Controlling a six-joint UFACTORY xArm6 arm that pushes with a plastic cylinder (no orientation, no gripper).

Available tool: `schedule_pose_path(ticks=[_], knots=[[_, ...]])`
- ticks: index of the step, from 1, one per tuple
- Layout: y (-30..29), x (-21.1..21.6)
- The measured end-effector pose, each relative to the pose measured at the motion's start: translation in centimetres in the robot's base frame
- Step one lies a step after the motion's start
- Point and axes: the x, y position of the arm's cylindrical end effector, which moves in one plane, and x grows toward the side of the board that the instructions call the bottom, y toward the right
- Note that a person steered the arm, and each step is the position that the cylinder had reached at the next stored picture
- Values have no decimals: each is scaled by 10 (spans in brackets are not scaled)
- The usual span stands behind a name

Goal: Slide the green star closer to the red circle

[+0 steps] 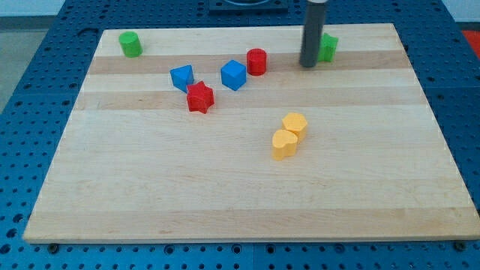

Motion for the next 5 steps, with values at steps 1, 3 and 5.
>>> schedule_pose_path(ticks=[1, 3, 5], knots=[[50, 1], [25, -28], [-45, -28]])
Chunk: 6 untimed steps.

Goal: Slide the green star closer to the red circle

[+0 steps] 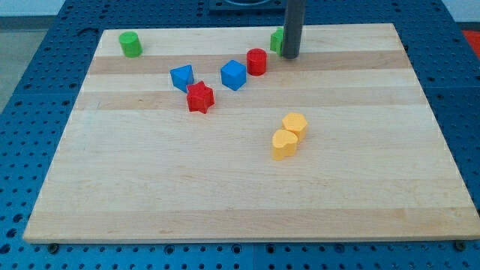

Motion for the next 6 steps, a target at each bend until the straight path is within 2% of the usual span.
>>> schedule_pose_path(ticks=[1, 2, 4, 6], knots=[[62, 0], [89, -8], [38, -37], [-42, -37]])
